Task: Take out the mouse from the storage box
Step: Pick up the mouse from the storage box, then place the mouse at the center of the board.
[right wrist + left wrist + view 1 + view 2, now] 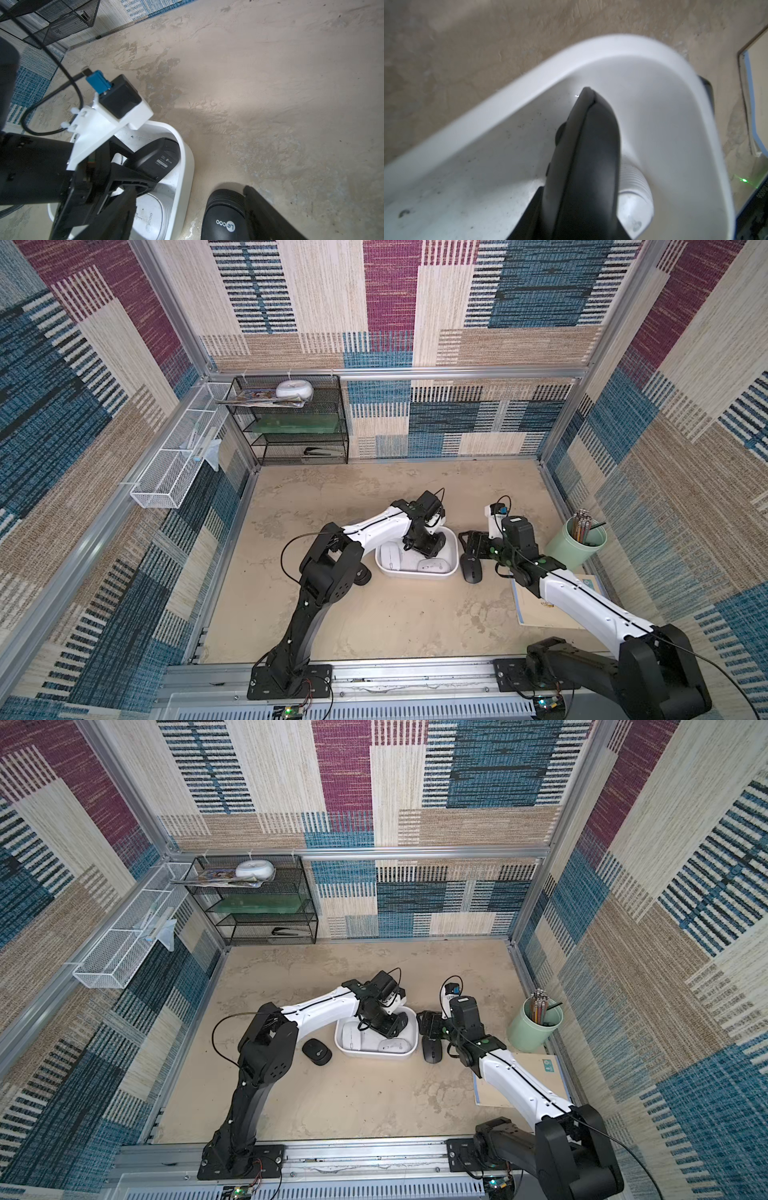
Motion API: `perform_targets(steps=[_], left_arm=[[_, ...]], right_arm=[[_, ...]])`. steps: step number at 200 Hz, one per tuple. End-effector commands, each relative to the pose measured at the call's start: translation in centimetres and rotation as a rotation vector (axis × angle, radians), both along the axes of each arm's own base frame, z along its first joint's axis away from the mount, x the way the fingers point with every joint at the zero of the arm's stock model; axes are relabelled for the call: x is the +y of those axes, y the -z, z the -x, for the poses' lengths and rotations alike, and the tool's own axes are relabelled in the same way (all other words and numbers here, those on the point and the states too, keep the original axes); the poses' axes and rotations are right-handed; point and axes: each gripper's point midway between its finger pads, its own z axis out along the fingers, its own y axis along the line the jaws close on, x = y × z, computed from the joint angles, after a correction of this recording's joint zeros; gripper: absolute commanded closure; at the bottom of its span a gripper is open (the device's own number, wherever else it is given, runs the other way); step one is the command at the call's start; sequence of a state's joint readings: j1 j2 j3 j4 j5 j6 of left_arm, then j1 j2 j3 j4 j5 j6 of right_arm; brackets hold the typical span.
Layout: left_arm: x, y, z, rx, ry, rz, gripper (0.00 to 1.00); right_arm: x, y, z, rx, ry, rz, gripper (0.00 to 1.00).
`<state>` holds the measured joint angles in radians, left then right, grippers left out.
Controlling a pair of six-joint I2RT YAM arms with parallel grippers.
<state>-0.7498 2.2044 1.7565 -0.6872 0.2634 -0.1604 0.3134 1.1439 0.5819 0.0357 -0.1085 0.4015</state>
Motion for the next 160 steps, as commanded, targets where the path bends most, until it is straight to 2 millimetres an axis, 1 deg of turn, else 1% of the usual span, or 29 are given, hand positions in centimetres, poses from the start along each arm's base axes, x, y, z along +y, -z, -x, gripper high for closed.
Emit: perform_targets(steps=[1,32,61,75,80,117,143,160], left_arm=[[0.1,-1.6,-0.7,-0.067,-0.036,0.013,0.69],[1.2,-3.7,-0.6,-0.167,-0.064,-0.010,0.73],[2.3,-6.3,0.7,-0.274,-0.066,-0.029,0.74],[3.2,-6.9,1.8,-0.315,-0.062,-0.044,0.74],[3.5,-7.5,2.2,-0.337,-0.064,-0.045,0.74],[6.0,-9.3,6.1,-0.449,-0.029,-0.085,0.72],[7.0,-9.4,9.0,-0.494,0.011,-0.108,0.72],[7.8,-9.0,10.2,-0.497,0.017,-0.120,0.72]], right_arm=[[-0.1,-0.5,-0.3,-0.025,0.008,-0.002,0.16],[0.0,-0.5,-0.3,-0.023,0.007,-0.002,0.16],[-0.2,-0.6,-0.3,-0.027,0.011,0.000,0.16],[-0.2,-0.6,-0.2,-0.027,0.012,0.000,0.16],[-0.1,-0.7,-0.2,-0.028,0.011,-0.001,0.16],[-0.1,-0.5,-0.2,-0.024,0.008,-0.005,0.16],[0.1,-0.5,-0.3,-0.023,0.002,-0.008,0.16],[0.1,-0.6,-0.3,-0.021,0.000,-0.009,0.16]])
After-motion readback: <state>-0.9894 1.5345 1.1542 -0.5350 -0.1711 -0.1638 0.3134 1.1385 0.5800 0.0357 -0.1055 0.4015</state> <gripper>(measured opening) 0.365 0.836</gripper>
